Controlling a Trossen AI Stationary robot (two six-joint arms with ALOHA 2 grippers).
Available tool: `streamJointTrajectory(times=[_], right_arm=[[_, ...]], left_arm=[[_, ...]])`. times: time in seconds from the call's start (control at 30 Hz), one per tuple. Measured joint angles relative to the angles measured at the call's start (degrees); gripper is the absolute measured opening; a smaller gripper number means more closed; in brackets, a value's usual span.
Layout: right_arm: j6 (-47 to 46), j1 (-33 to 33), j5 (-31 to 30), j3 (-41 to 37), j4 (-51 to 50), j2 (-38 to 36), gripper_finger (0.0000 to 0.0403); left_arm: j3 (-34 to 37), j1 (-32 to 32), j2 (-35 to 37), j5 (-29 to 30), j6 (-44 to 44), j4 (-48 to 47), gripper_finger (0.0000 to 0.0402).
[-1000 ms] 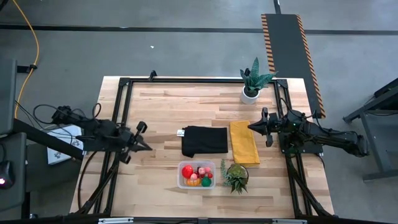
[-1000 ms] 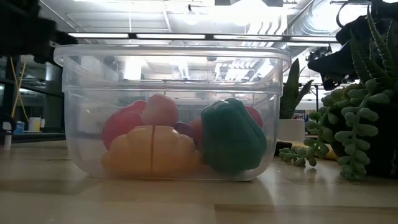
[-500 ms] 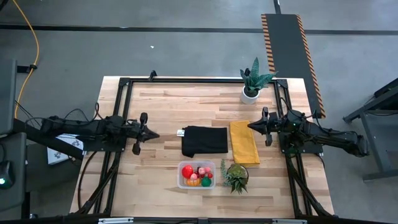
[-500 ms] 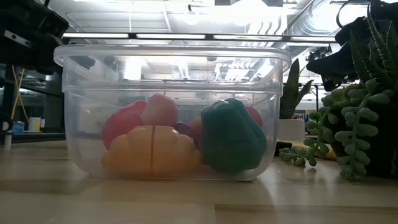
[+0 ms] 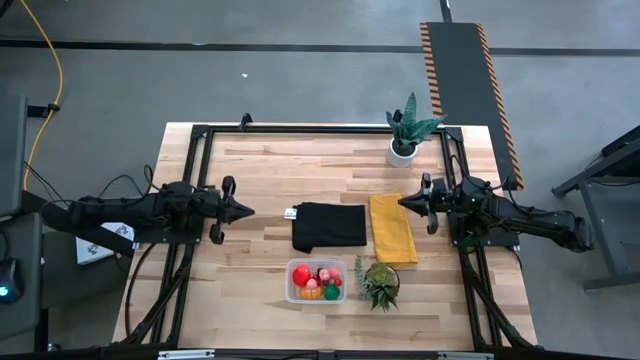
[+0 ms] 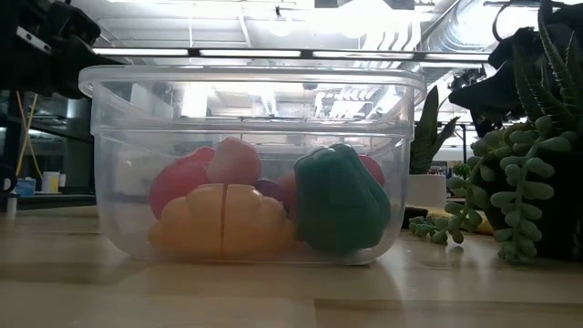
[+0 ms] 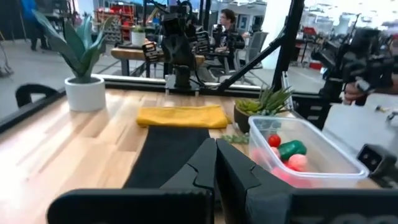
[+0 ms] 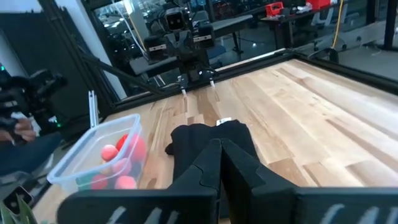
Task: Pick and placing Produce into tupperware
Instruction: Return to home position
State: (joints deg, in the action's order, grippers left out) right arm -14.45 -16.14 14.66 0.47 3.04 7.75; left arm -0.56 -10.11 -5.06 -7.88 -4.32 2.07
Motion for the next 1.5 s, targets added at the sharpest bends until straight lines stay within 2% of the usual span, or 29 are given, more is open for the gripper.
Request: streamJointTrajectory(times=[0.17, 0.3, 0.53, 1.5], right_arm=[[-1.14, 0.00, -0.72, 0.00, -0.08, 0.02, 0.0000], [1.66, 0.00, -0.71, 0.00, -0.08, 0.03, 0.0000], [-2.08, 0.00, -0.69, 0.00, -0.08, 0.04, 0.0000], [-2.04, 0.00, -0.60, 0.00, -0.08, 0.07, 0.0000]], left_arm=[[0.00, -0.02, -0.04, 1.59, -5.16, -0.25, 0.0000], [0.00, -0.02, -0.07, 3.17, -3.74, -0.55, 0.0003], [0.00, -0.02, -0.07, 3.39, -3.60, -0.57, 0.0001], [0.00, -0.02, -0.07, 3.41, -3.51, -0.60, 0.0001]])
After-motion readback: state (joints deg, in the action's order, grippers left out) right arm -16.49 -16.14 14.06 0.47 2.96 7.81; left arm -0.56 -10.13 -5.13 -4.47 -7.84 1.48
